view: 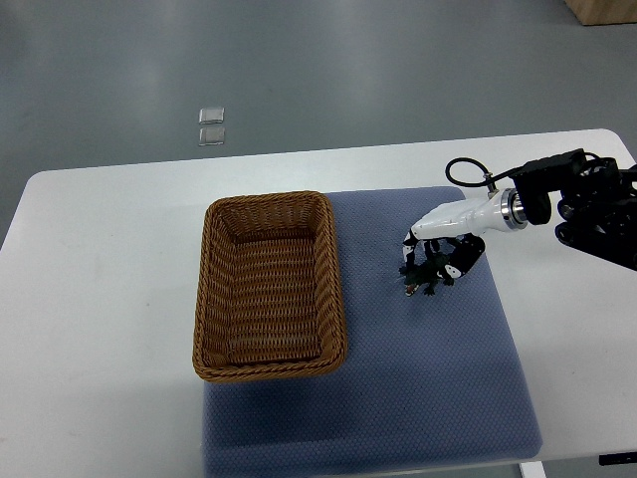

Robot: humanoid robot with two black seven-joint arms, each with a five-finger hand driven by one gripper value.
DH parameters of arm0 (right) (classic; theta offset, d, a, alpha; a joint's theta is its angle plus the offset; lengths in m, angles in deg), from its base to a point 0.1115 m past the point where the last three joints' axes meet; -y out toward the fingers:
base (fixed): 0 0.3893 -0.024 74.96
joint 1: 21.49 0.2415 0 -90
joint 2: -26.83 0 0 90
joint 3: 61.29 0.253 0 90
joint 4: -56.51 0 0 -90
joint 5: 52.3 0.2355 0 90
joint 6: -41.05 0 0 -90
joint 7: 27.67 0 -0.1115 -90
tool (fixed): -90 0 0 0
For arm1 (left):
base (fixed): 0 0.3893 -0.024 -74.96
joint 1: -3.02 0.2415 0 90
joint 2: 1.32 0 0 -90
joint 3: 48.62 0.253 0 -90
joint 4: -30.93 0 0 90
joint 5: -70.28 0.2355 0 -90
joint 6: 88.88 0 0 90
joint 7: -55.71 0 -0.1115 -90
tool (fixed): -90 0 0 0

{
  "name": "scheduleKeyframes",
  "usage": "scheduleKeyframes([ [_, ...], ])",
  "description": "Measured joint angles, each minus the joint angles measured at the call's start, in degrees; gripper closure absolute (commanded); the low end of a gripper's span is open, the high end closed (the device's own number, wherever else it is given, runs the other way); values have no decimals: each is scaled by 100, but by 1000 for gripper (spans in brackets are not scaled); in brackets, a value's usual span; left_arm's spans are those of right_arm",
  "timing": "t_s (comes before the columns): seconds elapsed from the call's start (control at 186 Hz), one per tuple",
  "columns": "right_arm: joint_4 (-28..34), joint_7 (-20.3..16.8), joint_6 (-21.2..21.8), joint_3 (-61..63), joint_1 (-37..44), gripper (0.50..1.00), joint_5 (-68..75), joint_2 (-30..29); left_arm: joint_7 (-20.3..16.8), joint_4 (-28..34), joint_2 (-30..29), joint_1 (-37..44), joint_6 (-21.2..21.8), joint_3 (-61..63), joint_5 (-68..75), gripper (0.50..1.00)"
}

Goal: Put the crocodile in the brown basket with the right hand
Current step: 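Lift the crocodile and carry it over the wicker basket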

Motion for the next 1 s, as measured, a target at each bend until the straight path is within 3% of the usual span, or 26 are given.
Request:
scheduleKeyframes([
  [0.999,0,23,265,308,503,987,433,165,4,-2,0,2,0,-1,0,500],
])
